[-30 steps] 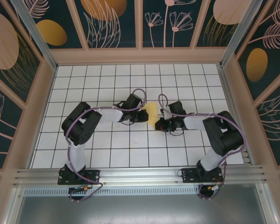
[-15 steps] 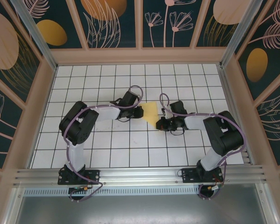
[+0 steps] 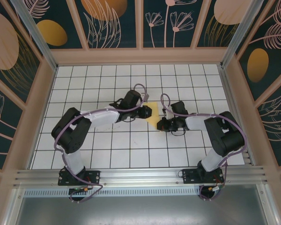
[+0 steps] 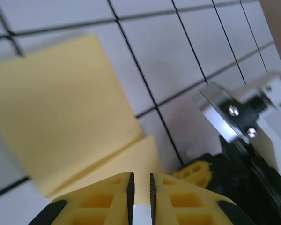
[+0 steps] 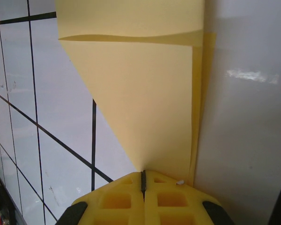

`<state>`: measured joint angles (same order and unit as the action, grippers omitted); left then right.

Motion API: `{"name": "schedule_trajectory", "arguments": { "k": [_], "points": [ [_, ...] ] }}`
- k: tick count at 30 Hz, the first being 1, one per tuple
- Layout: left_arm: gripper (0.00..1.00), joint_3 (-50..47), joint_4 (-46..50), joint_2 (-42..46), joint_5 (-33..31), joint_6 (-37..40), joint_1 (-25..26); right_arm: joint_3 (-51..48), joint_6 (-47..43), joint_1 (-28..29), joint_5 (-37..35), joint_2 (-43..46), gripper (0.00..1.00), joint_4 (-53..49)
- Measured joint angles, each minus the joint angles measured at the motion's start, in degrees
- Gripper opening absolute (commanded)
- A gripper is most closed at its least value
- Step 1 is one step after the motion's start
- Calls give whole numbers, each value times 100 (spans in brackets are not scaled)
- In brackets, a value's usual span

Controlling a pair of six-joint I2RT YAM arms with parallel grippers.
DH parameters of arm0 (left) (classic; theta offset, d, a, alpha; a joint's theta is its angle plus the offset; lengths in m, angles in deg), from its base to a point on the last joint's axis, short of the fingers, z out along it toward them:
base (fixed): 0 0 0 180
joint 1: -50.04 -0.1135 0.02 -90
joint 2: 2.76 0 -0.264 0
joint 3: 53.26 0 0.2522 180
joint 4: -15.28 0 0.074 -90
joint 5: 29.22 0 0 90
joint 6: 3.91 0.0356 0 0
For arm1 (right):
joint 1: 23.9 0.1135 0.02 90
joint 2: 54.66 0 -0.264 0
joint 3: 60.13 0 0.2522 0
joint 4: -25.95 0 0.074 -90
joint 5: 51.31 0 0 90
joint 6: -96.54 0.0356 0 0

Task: Fold a paper plane with a square sheet of paper (fold left side to right side)
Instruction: Third fold the triangle at the center of the table.

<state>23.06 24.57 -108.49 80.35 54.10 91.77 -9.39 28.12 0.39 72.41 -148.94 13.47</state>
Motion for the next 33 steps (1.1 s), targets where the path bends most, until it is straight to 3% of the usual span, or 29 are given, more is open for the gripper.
{"name": "schedule_trajectory", "arguments": {
  "k": [10, 17, 33],
  "points": [
    [21, 267, 90, -960, 24, -79, 103, 2, 22, 0, 4, 2, 0, 0],
    [21, 546, 297, -1086, -330, 7, 136, 2, 177, -33, -232, 227, 0, -343],
    [20, 588, 295, -1123, -398, 26, 140, 509, 435, 192, -435, 363, 0, -1215]
  ]
}}
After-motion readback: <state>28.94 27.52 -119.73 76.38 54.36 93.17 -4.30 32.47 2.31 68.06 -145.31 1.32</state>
